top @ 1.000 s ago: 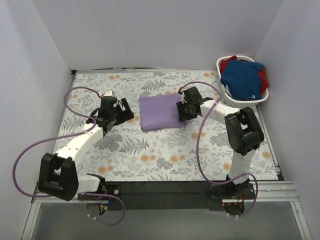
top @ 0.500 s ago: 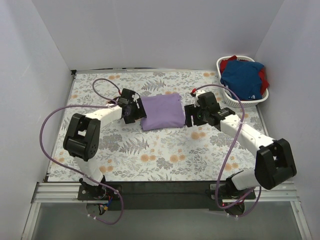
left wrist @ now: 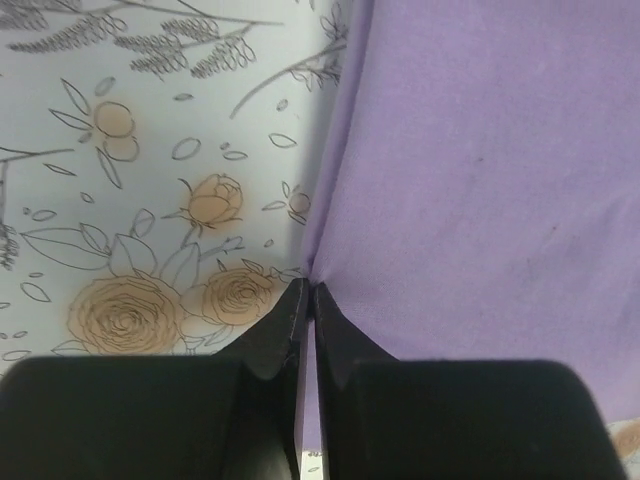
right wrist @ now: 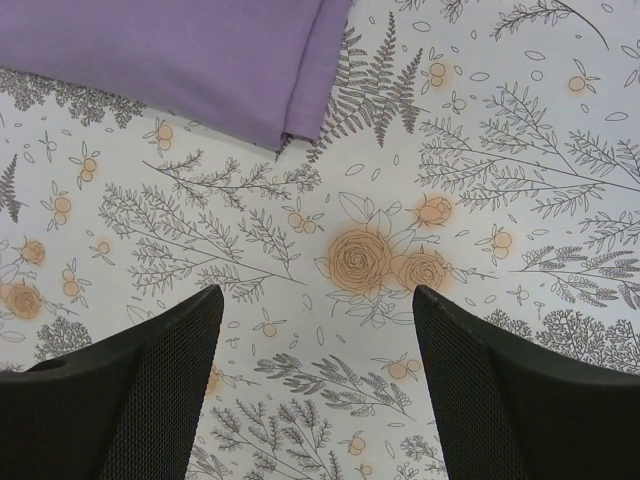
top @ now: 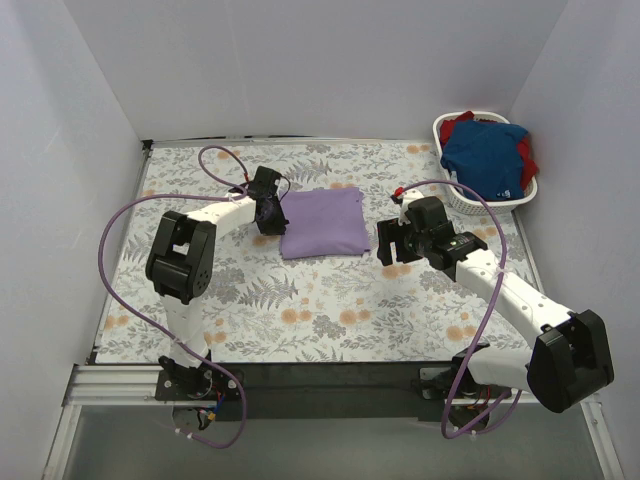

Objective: Fold and stack the t-shirts
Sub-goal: Neatly place the folded tshirt to the corner

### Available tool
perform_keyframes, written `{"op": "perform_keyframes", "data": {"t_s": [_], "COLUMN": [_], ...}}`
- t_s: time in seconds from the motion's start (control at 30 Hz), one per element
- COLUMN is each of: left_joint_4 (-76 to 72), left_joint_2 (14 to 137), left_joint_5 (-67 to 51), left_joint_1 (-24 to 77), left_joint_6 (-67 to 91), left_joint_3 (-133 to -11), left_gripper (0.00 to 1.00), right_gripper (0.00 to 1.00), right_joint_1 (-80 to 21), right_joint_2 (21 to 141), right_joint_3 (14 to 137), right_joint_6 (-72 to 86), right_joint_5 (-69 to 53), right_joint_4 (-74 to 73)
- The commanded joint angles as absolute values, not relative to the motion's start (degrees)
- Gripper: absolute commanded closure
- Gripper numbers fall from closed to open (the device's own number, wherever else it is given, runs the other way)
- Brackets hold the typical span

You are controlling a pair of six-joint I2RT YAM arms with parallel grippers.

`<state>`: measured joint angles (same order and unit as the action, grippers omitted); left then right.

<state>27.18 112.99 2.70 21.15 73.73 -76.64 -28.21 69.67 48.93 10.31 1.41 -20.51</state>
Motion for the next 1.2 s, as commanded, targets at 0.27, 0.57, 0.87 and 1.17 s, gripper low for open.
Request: {"op": "perform_keyframes", "data": {"t_s": [0.27, 0.57, 0.87, 1.17], "left_joint_4": [31.6, 35.9, 33.2, 26.1], "left_joint_2": [117.7, 135.5, 124.3, 109.4], "left_joint_5": [16.1, 31.7, 25.3, 32.2], "left_joint_1": [6.9, -7.6, -7.0, 10.4], "left_joint_6": [65.7, 60.9, 62.4, 47.7], "left_joint_3": [-87.6, -115.4, -108.6, -84.6], "left_gripper": [1.0, 0.98, 0.31, 0.23], "right_gripper": [0.18, 0.18, 0.18, 0.18], "right_joint_1": [-28.2, -28.2, -28.2, -28.2], "right_joint_2": [70.0, 72.6, 72.9, 69.6], "right_joint_3": [47.9, 48.1, 47.4, 45.4], "right_joint_6": [8.1, 6.1, 7.3, 7.4], "right_joint_5": [2.4, 0.4, -3.9, -6.2], "right_joint_4": [-19.2, -18.5, -17.6, -16.3]}}
